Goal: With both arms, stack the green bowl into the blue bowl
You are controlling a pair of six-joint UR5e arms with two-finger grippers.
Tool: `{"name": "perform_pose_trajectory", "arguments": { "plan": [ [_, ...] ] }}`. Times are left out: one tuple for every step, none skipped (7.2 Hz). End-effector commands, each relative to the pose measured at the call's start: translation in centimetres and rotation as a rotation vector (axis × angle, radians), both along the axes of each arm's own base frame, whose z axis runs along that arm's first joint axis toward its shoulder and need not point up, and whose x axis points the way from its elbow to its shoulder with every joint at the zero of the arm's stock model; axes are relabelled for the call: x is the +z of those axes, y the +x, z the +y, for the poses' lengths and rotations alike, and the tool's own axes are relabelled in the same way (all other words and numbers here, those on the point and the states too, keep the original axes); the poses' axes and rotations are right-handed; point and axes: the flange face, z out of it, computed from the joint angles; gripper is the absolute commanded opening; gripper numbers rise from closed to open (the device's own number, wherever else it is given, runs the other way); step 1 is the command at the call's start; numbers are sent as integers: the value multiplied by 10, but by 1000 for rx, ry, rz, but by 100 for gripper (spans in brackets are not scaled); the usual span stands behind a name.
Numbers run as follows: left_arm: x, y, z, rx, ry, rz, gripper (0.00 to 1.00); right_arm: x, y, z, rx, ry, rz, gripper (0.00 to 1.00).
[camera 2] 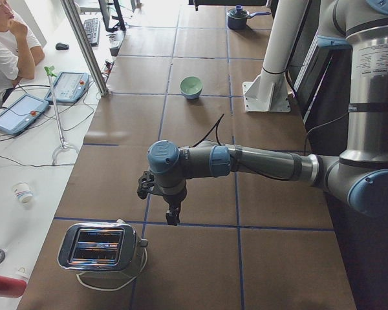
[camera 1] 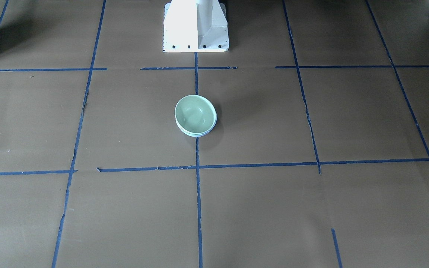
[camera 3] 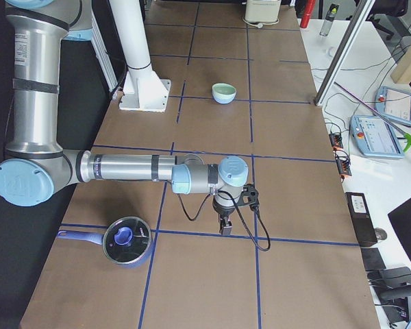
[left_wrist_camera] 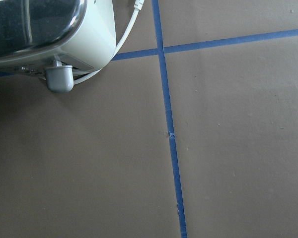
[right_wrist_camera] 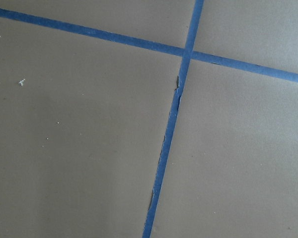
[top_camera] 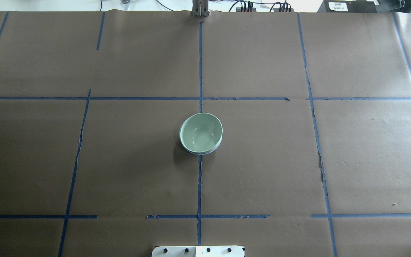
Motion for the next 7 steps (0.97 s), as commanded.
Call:
{"name": "perform_pose_trajectory", "arguments": {
  "plan": [
    [-4, 0, 0, 5, 10, -4, 100, -13, 16, -4, 29, 23, -10, 100],
    [-3, 0, 2, 6, 7, -2, 100, -12, 17, 1, 38, 11, -13, 100],
    [-2, 1, 3, 6, 9, 1, 100, -10, 16, 3, 47, 1, -11, 100],
    [-1, 1, 3, 6, 7, 1, 100, -10, 16, 2, 49, 1, -12, 100],
    [-2, 1, 2, 7, 10, 1, 100, -9, 15, 3, 48, -5, -12, 100],
    [-1, 2, 2, 9, 10, 1, 100, -9, 15, 3, 48, -5, -13, 100],
    [-1, 2, 2, 9, 10, 1, 100, -9, 15, 3, 48, -5, -13, 100]
  ]
}}
